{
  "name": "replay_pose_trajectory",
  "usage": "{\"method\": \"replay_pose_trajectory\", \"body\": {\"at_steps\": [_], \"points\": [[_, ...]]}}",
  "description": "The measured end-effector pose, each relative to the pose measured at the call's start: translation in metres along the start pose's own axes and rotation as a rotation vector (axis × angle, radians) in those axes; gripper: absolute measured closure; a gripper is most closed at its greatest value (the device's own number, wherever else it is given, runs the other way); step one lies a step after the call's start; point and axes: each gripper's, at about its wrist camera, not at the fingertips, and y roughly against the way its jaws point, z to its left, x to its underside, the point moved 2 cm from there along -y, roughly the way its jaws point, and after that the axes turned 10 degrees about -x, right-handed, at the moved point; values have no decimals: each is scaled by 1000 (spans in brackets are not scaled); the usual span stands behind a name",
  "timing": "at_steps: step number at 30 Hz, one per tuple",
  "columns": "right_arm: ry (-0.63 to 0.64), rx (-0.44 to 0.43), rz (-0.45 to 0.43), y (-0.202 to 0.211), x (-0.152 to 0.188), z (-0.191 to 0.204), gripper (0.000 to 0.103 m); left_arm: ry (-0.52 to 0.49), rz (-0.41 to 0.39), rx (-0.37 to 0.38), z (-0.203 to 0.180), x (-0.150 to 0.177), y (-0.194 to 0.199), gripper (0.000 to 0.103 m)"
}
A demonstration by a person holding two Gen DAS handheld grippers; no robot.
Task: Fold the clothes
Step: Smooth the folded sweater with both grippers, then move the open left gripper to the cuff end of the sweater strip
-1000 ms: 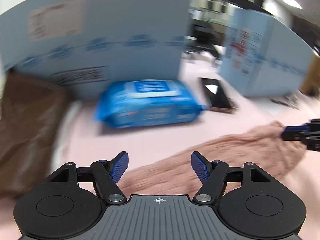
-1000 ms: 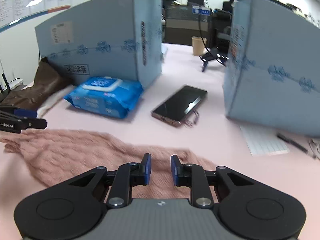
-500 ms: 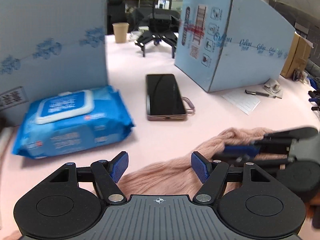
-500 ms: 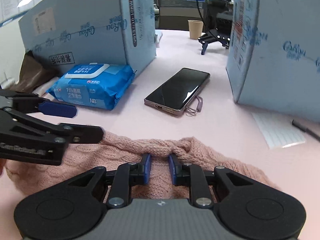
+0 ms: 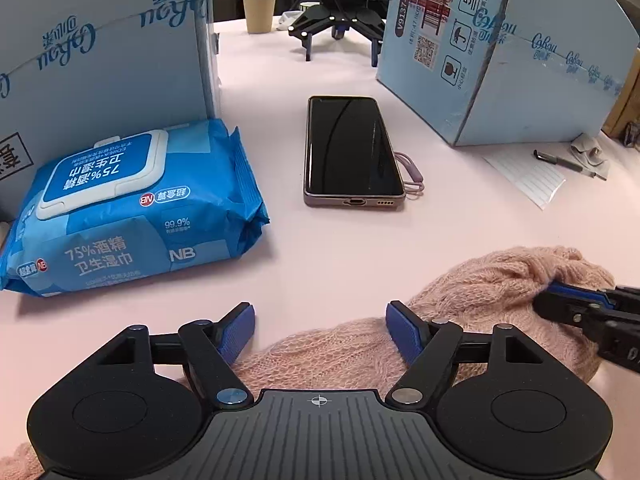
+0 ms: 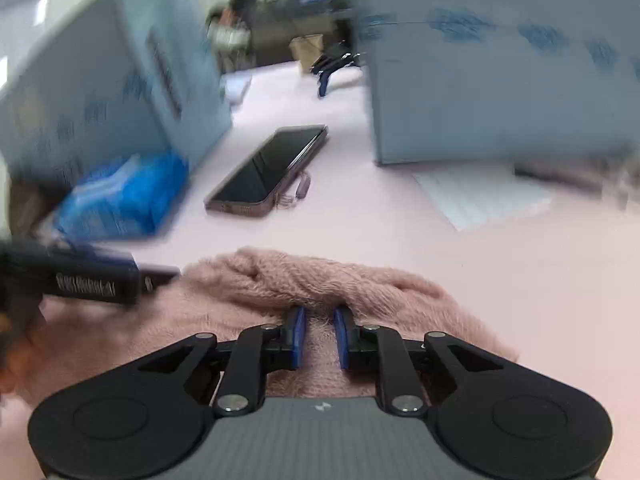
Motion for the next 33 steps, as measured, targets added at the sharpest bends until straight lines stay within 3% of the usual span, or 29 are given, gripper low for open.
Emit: {"method": "replay_pose_trajectory", "body": {"at_steps": [3,8,11,14,18,22,25,28,31,33], "points": [[47,20,-17,23,-9,8,86,6,-4,27,5,-4,4,25],[120,104,-91,74,-11,11,84,40,-117,37,30,-5,38,26],[130,150,-82,85,-2,5,83,47,-174,57,48,14,72,26],[98,127,-86,82,5,2,82,35,-194,51,64,43,99,26],[142,149,-29,62,11,11,70,20,-148,-50,85,85,112,26],[102,197,54,45,17,5,69,127,-23,-147,120,116,99,26],[146,169,12,57,17,27,69,190,-73,-129,135,126,119,26],[215,108,-20,63,17,59,69,250,-144,-171,152,130,141,26],[330,-18,-5,48,21,110,69,314,-144,-231,178,139,145,26],[392,-147,22,28,27,149,70,361,-122,-266,196,144,139,26]]}}
